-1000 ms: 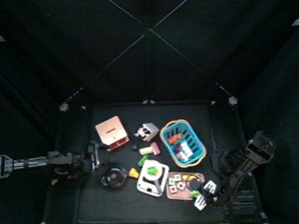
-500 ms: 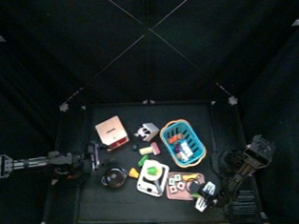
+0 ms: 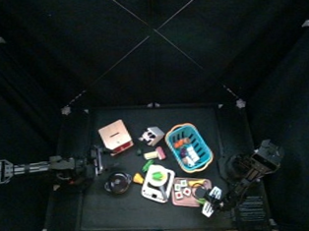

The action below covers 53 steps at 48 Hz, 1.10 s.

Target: Grab starfruit

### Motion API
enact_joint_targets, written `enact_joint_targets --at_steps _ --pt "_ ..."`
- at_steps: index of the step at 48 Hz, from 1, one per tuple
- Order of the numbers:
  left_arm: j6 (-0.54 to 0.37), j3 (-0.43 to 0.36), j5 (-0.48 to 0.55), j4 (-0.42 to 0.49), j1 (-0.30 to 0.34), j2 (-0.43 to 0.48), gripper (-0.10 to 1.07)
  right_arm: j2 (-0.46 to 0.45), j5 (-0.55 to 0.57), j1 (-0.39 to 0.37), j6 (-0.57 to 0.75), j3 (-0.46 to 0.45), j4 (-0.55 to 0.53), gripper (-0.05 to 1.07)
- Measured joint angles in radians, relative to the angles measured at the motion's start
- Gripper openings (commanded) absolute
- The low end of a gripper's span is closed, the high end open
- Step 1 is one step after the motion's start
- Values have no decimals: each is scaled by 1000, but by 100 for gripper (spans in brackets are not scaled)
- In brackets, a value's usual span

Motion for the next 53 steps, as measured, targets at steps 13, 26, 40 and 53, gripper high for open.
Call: enact_joint_targets --at_steps 13,26,40,53 --pt "0 0 -2 0 0 0 98 2 2 -5 -2 0 -3 84" --pt "0 2 0 0 0 2 98 0 18 -14 -3 -5 -28 76" --pt "0 0 -2 0 2 2 98 -71 97 -44 -3 -32 -100 76" --pt "0 2 0 0 0 2 98 -92 107 -61 -3 -35 -124 76"
